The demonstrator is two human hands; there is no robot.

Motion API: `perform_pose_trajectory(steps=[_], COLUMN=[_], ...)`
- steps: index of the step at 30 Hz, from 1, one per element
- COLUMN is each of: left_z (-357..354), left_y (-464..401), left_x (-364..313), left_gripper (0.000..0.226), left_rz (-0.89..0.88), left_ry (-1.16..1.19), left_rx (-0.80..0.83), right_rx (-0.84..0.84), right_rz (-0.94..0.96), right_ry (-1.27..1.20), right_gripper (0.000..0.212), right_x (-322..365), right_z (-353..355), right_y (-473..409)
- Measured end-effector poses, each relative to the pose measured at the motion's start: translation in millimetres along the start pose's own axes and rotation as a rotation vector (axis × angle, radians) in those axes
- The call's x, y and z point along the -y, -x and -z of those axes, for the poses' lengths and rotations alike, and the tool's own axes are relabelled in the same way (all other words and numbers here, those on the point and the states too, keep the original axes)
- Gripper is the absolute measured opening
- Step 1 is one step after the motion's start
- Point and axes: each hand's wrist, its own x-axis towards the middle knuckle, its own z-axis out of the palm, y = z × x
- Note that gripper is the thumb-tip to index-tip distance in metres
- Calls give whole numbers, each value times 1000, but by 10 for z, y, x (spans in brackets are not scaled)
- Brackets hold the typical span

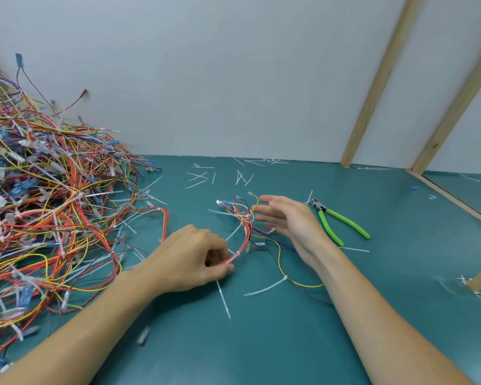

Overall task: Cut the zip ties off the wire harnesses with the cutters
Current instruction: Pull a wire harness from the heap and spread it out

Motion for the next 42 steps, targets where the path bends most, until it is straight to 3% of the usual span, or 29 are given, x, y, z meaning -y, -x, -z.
perform_pose_trajectory(steps=[2, 5, 6, 9, 11, 14, 19, 23, 26, 29, 35, 39, 42], left_z=[-6, 10, 20, 19, 5, -1, -9, 1, 8, 0, 45, 53, -30], left_y=[-3, 6, 12, 17, 18, 11, -16, -61, -80, -81, -82, -91, -69], left_x=[21, 120, 158, 257, 309, 349, 356, 359, 351, 328, 252, 159, 100], left_gripper=[18, 16, 15, 14, 17, 21, 21, 26, 29, 30, 38, 40, 36], left_rz=[68, 250, 314, 474, 531, 555, 492, 515, 505, 474, 415, 362, 254], left_ry=[26, 67, 66, 17, 35, 134, 381, 844, 982, 1024, 1039, 1007, 882], left_rx=[-79, -329, -403, -476, -487, -545, -629, -668, -676, -648, -547, -495, -389], right_rx=[-94, -306, -301, 15, 207, 361, 429, 527, 498, 449, 474, 452, 486], right_rz=[8, 91, 98, -19, -45, 14, 144, -6, -104, -131, -126, -86, -114], right_ry=[65, 518, 673, 972, 1081, 1046, 835, 149, -425, -666, -647, -338, -164], right_gripper=[24, 16, 25, 58, 51, 44, 15, 14, 4, 7, 8, 5, 37], right_x=[-14, -10, -5, 40, 80, 79, -32, -5, -15, -42, -44, -38, -33], right_z=[36, 135, 175, 208, 157, -2, -213, -5, 99, 100, 34, 10, -106], right_y=[-27, -50, -44, 29, 103, 204, 208, 119, 59, 32, 42, 64, 125])
